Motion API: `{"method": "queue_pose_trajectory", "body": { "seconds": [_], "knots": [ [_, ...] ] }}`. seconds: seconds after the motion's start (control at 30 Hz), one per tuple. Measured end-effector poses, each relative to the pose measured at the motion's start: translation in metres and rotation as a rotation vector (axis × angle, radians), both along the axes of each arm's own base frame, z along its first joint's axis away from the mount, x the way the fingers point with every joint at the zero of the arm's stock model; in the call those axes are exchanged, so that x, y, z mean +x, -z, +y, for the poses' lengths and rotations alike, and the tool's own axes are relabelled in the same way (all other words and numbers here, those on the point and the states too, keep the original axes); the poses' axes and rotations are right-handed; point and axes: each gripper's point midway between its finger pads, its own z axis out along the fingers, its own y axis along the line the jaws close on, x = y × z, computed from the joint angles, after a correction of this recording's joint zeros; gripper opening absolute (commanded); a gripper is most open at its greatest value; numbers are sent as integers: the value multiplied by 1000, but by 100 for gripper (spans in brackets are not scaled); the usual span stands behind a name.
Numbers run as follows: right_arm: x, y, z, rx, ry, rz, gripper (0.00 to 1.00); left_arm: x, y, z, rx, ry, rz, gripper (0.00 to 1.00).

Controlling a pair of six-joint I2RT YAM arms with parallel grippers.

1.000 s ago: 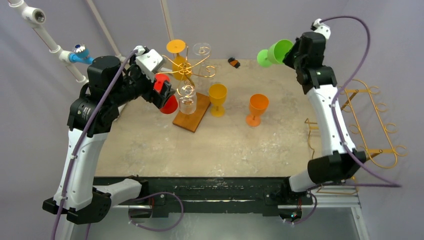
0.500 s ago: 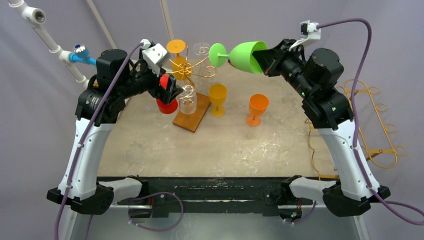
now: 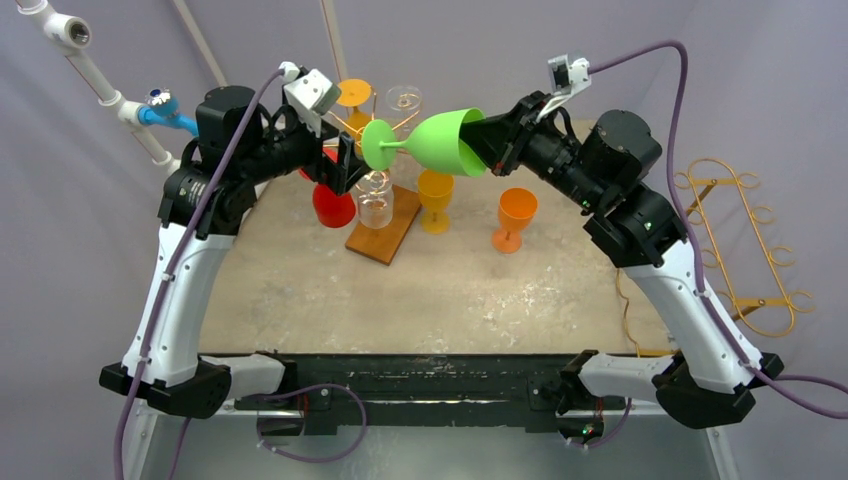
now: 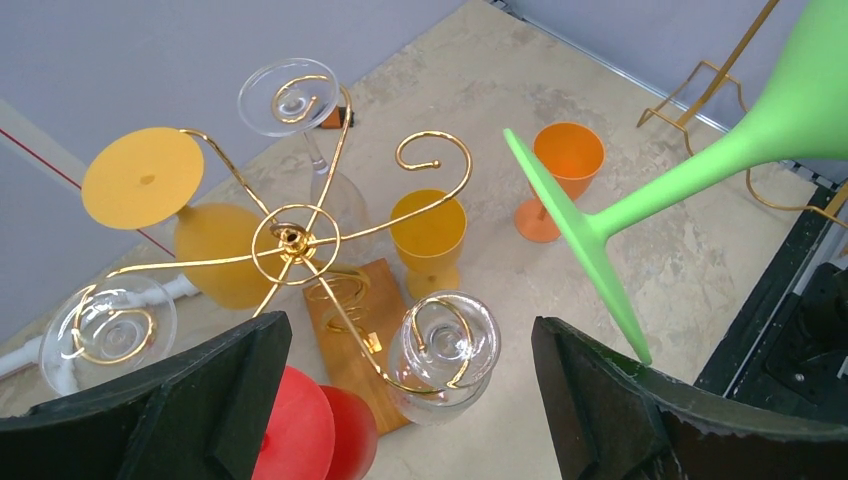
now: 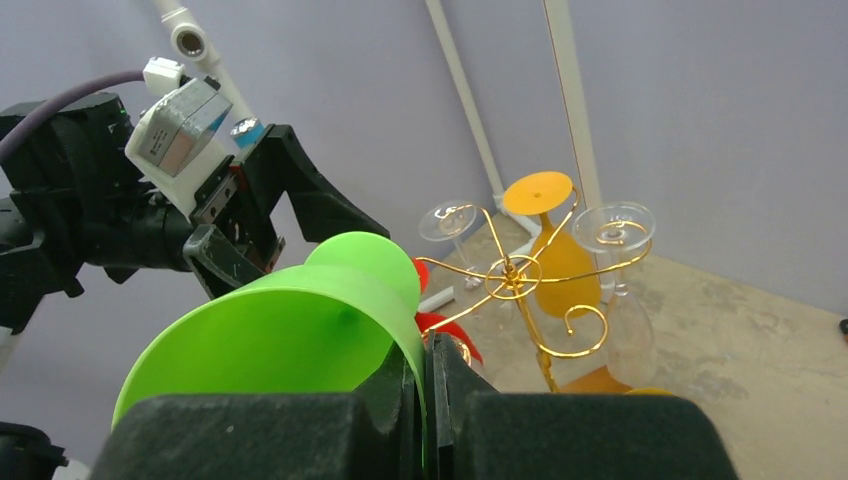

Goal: Place the wine glass upside down on the wine glass rack
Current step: Turn the wine glass upside down at the wine rack.

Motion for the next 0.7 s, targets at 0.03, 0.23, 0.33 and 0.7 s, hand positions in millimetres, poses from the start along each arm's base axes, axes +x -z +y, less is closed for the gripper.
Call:
{"method": "queue_pose_trajectory", "body": {
  "seconds": [0.03,0.23,0.33,0.7],
  "knots": [
    [-1,-1,1,-1,-1,-7,0,0,0,0,-5,0,3,100],
    [0,-5,4,-7,22,-51,0,-6,-1,-4,-15,39,7,100],
    [1,-3,5,-16,30,-61,0,-13,0,-6,-9,73,11,100],
    [-5,-3,10,-32,12,-96,0,-20,2,-6,0,105,0,100]
  ]
}}
